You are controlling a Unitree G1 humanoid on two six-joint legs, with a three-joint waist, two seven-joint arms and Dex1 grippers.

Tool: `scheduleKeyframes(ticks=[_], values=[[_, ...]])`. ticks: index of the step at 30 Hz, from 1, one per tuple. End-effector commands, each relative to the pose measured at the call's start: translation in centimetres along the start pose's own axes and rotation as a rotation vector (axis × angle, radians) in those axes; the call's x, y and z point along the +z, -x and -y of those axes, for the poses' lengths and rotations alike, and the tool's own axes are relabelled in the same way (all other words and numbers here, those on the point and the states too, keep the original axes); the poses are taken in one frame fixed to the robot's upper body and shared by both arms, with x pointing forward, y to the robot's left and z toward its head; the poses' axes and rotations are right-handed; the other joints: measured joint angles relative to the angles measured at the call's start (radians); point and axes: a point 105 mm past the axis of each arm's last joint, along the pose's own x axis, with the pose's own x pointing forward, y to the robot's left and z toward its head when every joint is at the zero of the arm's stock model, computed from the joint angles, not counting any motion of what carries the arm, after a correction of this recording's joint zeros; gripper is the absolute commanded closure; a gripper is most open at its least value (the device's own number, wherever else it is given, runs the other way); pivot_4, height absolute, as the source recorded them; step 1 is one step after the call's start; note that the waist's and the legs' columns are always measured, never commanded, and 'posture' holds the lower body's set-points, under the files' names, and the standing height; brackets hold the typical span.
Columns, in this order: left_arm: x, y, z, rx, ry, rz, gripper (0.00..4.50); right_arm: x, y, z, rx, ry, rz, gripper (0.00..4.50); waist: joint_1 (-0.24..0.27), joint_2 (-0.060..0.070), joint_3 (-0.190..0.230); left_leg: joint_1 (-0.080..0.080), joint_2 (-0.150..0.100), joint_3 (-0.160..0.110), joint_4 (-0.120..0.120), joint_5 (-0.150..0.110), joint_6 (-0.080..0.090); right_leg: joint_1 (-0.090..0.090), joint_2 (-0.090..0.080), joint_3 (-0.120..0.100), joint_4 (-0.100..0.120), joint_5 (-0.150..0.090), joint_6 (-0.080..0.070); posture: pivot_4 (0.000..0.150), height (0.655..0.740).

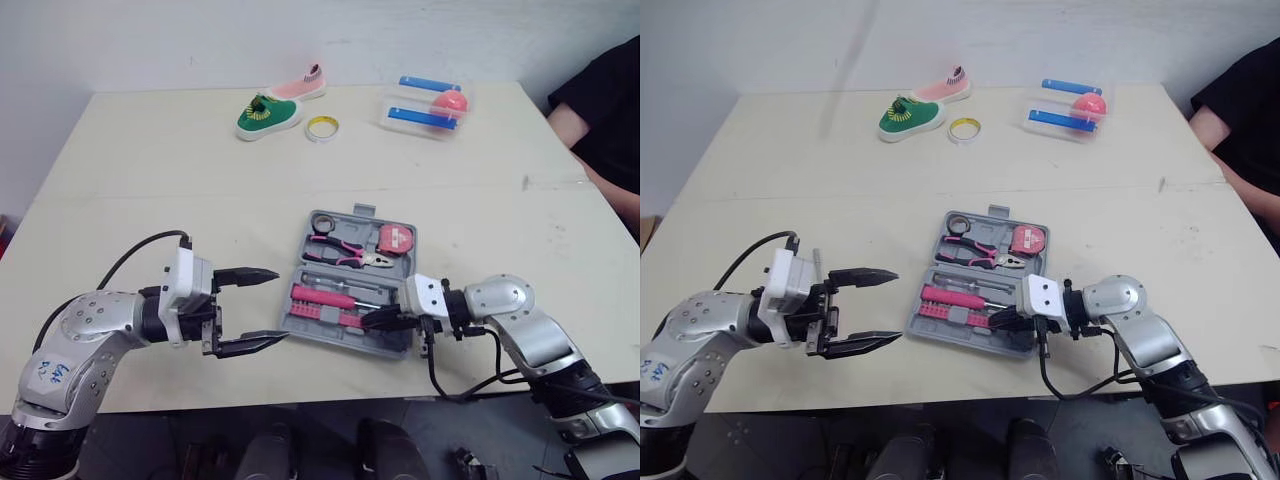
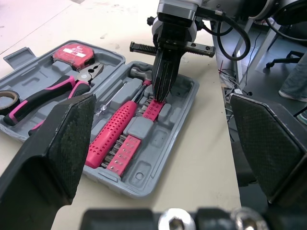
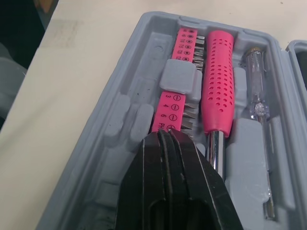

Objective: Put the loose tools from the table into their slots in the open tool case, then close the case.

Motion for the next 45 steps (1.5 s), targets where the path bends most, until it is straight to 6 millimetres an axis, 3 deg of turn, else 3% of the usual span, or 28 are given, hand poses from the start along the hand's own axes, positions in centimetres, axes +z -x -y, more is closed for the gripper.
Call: scheduleKeyframes(ticks=[1,3,6,8,11,12,14,17,19,22,25,30,33,36,40,42,45], values=[[0.4,0.6,-0.5,0.028,-0.043,-0.005,0.00,-1.3,-0.2,0.3,-0.067,-0.064,-0.010,4.42,-0.001,-0.001,-0.001,0.000,0.000,0.000,0.000,0.000,0.000,0.000,0.000,0.000,0.000,0.000,0.000,0.150,0.7400],[0.2,1.0,-0.8,0.054,-0.050,-0.014,0.00,0.6,0.5,1.0,-0.119,-0.057,0.097,4.42,-0.001,-0.001,0.000,0.000,0.000,0.000,0.000,0.000,0.000,0.000,0.000,0.000,0.000,0.000,0.000,0.150,0.7400],[0.0,2.4,-1.2,0.127,-0.035,-0.013,0.00,2.7,2.7,0.3,-0.112,-0.059,0.230,4.42,0.001,0.000,0.000,-0.002,0.000,-0.001,0.000,0.000,-0.001,-0.001,0.000,0.000,0.000,0.000,0.000,0.150,0.7400],[-0.4,3.4,-1.2,0.162,-0.012,-0.029,0.00,3.3,4.4,0.3,-0.132,-0.099,0.265,4.42,0.001,0.001,0.001,-0.003,0.000,-0.001,0.000,0.000,0.000,-0.001,0.000,0.000,-0.001,0.000,0.000,0.150,0.7400],[-1.6,6.8,-1.8,0.330,0.003,-0.069,0.00,3.0,8.2,1.2,-0.261,-0.171,0.288,3.52,-0.002,0.002,0.001,-0.002,0.000,0.000,0.000,0.000,0.001,-0.001,-0.001,0.000,-0.001,0.000,0.000,0.150,0.7400],[-1.8,7.5,-1.9,0.368,0.003,-0.073,0.00,3.1,9.0,1.6,-0.309,-0.157,0.297,2.89,-0.002,0.002,0.001,-0.001,0.000,0.000,-0.001,-0.001,0.001,-0.001,-0.002,0.000,-0.002,0.000,0.000,0.150,0.7400],[-2.3,10.2,-2.1,0.499,0.004,-0.090,0.00,1.5,11.6,1.6,-0.407,-0.067,0.206,2.23,0.000,0.002,0.001,-0.001,0.002,-0.001,-0.001,-0.001,0.000,-0.001,-0.002,0.000,-0.002,0.000,0.000,0.150,0.7400],[-3.8,15.9,-1.4,0.758,0.011,-0.151,0.00,-2.9,17.5,1.1,-0.581,-0.077,0.010,0.79,0.002,0.002,0.001,-0.001,0.003,0.000,-0.002,-0.003,-0.001,-0.001,-0.002,0.001,-0.002,-0.001,-0.001,0.150,0.7400],[-4.2,19.1,-0.6,0.910,0.013,-0.169,0.00,-5.1,21.1,0.9,-0.716,-0.093,-0.073,0.06,0.000,0.002,0.001,-0.001,0.001,0.002,-0.001,-0.004,0.001,-0.001,0.000,0.000,-0.002,-0.001,-0.001,0.150,0.7400],[-4.6,22.3,0.6,1.062,0.012,-0.191,0.00,-7.7,24.3,-0.1,-0.823,-0.157,-0.164,0.06,-0.002,0.000,0.002,0.000,0.000,0.005,0.000,-0.005,0.004,-0.001,-0.002,0.001,-0.003,0.000,-0.001,0.150,0.7400],[-6.6,25.3,3.7,1.171,0.073,-0.287,0.00,-10.0,27.1,-2.0,-0.899,-0.229,-0.278,0.06,-0.006,0.000,0.002,0.001,0.000,0.005,0.001,-0.006,0.004,-0.001,-0.009,0.001,-0.005,0.000,-0.001,0.150,0.7400],[-6.4,27.1,4.9,1.297,0.060,-0.287,0.00,-11.0,28.5,-2.7,-0.939,-0.251,-0.343,0.06,-0.014,0.001,0.002,0.001,0.002,0.005,-0.001,-0.007,0.000,-0.003,-0.010,0.002,-0.004,-0.002,-0.003,0.150,0.7400],[-6.3,26.1,4.5,1.285,0.056,-0.272,0.00,-10.7,28.0,-1.7,-0.948,-0.248,-0.291,0.06,-0.018,0.002,0.002,0.002,0.002,0.004,-0.001,-0.009,-0.004,-0.002,-0.011,0.006,-0.003,-0.002,-0.003,0.150,0.7400],[-5.9,25.0,3.5,1.307,0.086,-0.220,0.00,-9.7,26.1,-0.1,-0.904,-0.208,-0.207,0.06,-0.025,0.002,0.002,0.001,0.002,0.002,-0.001,-0.009,-0.004,-0.002,-0.012,0.006,-0.003,-0.002,-0.004,0.150,0.7400],[-4.7,21.6,2.2,1.263,0.113,-0.139,0.00,-7.3,22.9,2.3,-0.834,-0.169,-0.014,0.06,-0.026,0.002,0.002,0.001,0.001,0.001,-0.001,-0.007,-0.003,-0.001,-0.012,0.006,-0.003,-0.002,-0.003,0.150,0.7400],[-5.1,19.7,2.0,1.247,0.231,-0.089,0.00,-6.0,21.2,2.8,-0.760,-0.158,0.061,0.06,-0.025,0.002,0.002,0.000,0.001,0.001,-0.001,-0.006,0.000,-0.001,-0.012,0.005,-0.002,-0.002,-0.003,0.150,0.7400],[-5.2,16.3,1.6,1.206,0.271,-0.116,0.00,-3.1,18.9,3.5,-0.683,-0.056,0.188,0.06,-0.024,0.002,0.002,0.000,0.001,0.001,-0.001,-0.006,0.001,0.000,-0.011,0.005,-0.001,-0.001,-0.003,0.150,0.7400]])
